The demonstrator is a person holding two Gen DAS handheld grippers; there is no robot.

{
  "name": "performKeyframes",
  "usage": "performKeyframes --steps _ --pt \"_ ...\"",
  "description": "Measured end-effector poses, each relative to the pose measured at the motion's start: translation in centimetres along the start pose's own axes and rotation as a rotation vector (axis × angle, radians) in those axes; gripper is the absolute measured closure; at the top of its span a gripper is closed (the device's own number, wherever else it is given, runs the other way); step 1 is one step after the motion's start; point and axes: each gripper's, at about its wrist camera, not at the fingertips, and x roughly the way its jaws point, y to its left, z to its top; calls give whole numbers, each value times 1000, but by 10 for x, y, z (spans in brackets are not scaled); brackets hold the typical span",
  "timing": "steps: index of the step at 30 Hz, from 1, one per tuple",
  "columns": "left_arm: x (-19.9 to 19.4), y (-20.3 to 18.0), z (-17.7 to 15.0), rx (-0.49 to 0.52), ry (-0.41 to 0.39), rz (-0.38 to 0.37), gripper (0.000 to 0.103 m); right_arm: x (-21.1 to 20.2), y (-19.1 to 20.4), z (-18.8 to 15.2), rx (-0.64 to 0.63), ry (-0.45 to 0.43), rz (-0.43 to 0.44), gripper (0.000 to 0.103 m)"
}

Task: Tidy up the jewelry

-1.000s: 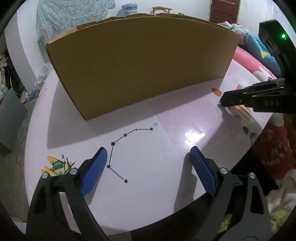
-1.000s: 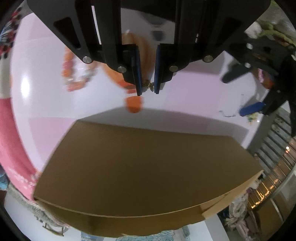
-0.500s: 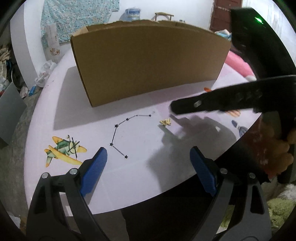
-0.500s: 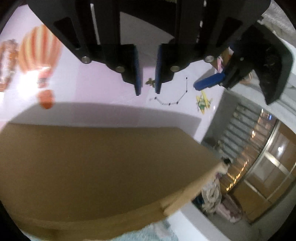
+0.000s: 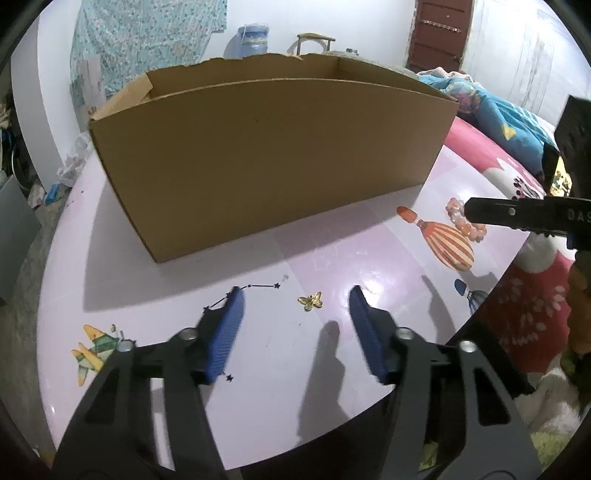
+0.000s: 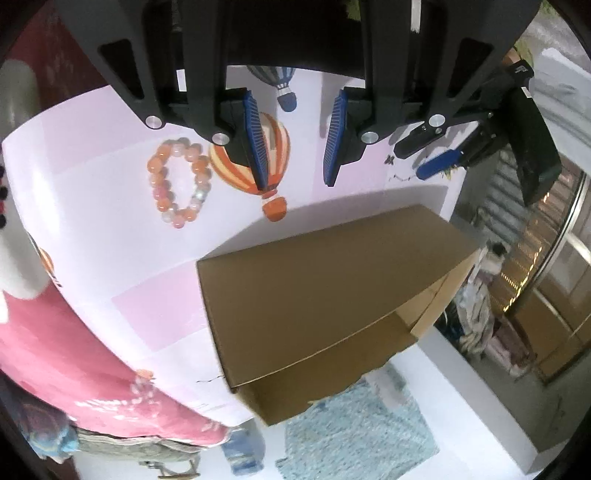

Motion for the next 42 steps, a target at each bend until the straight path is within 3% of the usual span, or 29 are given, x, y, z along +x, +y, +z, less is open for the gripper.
performKeyframes --steps 5,11,21,29,36,42 --pt "10 -8 3 7 37 18 71 8 5 -2 -9 -19 -13 72" --pt "13 -18 1 33 29 72 77 15 6 -3 -3 -21 -22 72" --pt "13 -23 0 92 16 65 90 16 1 -7 8 -19 -28 72" --pt "15 -25 1 100 8 61 94 8 3 -8 -36 -31 -72 72" --pt "15 -23 1 90 0 51 94 9 12 -11 -180 -12 -215 72" --pt "15 -23 1 90 3 55 94 20 18 -10 -250 13 -269 72"
